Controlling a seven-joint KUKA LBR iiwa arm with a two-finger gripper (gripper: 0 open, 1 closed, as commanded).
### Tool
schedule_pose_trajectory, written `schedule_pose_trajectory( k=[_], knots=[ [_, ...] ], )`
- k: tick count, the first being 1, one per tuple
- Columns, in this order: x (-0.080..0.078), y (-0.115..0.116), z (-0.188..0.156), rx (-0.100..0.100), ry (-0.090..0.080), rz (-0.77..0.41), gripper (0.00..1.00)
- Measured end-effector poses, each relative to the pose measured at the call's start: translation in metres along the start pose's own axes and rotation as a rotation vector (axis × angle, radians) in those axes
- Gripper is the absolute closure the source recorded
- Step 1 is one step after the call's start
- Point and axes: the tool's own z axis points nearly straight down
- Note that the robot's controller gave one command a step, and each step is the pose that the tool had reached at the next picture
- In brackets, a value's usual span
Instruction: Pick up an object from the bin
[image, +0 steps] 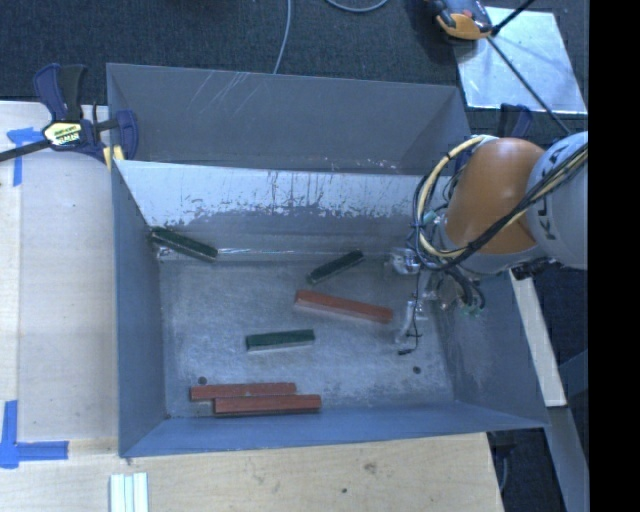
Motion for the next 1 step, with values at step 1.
schedule_pose_trajectory(
  k=[1],
  knots=[
    [0.0204, 0.0314, 0.0063, 0.003, 0.003, 0.029, 0.0]
  ],
)
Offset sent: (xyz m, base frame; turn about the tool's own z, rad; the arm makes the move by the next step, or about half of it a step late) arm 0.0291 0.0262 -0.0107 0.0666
